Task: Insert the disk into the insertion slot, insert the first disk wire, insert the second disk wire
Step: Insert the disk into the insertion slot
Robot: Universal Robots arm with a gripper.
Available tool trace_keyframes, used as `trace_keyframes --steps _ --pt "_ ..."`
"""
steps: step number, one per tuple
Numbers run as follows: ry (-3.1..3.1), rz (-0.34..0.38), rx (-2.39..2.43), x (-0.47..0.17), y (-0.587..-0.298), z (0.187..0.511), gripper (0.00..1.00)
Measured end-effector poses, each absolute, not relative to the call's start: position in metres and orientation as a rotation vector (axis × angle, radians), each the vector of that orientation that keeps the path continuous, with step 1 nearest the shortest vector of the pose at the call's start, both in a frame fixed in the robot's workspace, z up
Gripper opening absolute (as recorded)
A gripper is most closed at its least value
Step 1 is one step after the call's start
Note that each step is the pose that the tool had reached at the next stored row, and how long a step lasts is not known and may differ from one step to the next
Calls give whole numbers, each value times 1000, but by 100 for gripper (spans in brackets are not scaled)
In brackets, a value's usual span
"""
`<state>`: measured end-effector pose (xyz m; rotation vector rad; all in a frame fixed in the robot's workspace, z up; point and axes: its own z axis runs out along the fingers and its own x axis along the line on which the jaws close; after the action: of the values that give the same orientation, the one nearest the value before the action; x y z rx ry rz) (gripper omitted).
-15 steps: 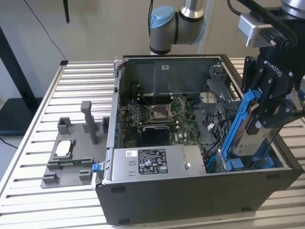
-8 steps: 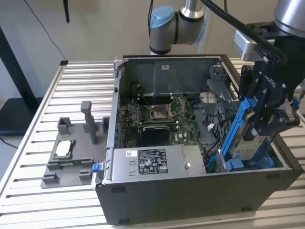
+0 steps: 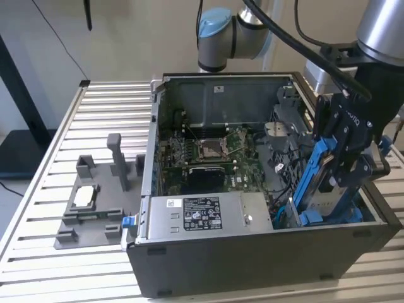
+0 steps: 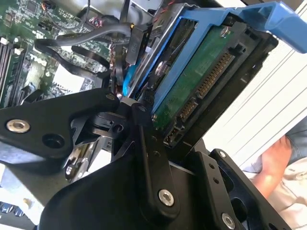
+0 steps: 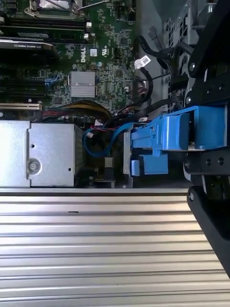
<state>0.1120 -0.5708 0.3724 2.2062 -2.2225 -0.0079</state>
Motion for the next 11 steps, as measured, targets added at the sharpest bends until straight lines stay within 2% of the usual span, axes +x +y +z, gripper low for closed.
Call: trace_keyframes --steps 11 --pt "-2224 -12 2208 112 -571 358 33"
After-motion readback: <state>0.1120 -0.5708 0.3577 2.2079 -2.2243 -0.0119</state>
